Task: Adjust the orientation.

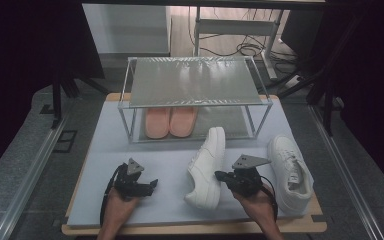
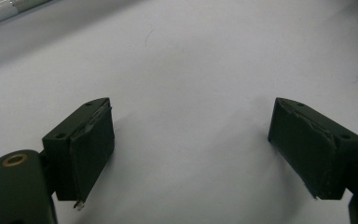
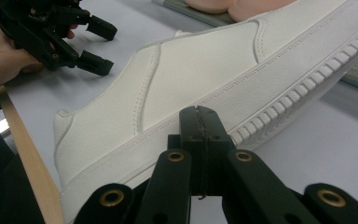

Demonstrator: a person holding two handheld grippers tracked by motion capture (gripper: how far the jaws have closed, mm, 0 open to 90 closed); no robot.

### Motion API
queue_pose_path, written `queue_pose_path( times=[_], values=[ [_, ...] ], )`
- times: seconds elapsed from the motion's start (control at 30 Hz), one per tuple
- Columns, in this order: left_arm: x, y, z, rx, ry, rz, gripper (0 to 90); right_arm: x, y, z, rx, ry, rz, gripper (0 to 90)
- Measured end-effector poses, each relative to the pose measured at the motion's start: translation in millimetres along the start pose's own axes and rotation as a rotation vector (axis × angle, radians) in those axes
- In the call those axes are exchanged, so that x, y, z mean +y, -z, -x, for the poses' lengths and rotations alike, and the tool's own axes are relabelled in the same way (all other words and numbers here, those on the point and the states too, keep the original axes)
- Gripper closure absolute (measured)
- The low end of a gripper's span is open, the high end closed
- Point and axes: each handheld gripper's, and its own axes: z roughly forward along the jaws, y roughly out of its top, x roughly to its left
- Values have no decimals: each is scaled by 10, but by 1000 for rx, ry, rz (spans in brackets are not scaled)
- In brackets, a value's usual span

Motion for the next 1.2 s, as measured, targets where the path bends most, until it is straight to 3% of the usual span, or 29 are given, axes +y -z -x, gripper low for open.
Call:
queue_pose_path(
  times=[0.43, 0.87, 1.07, 1.2],
  values=[
    [1, -1, -2, -1, 0, 0, 146, -209, 205, 135, -49, -54, -6, 900],
    [1, -1, -2, -1, 1, 0, 146, -375, 279, 227, -84, -84, -26, 900],
    [1, -1, -3, -1, 1, 0, 145, -462, 291, 261, -135, -108, -52, 900],
    [1, -1, -2, -1, 0, -1, 145, -528, 262, 286, -225, -98, -113, 900]
  ],
)
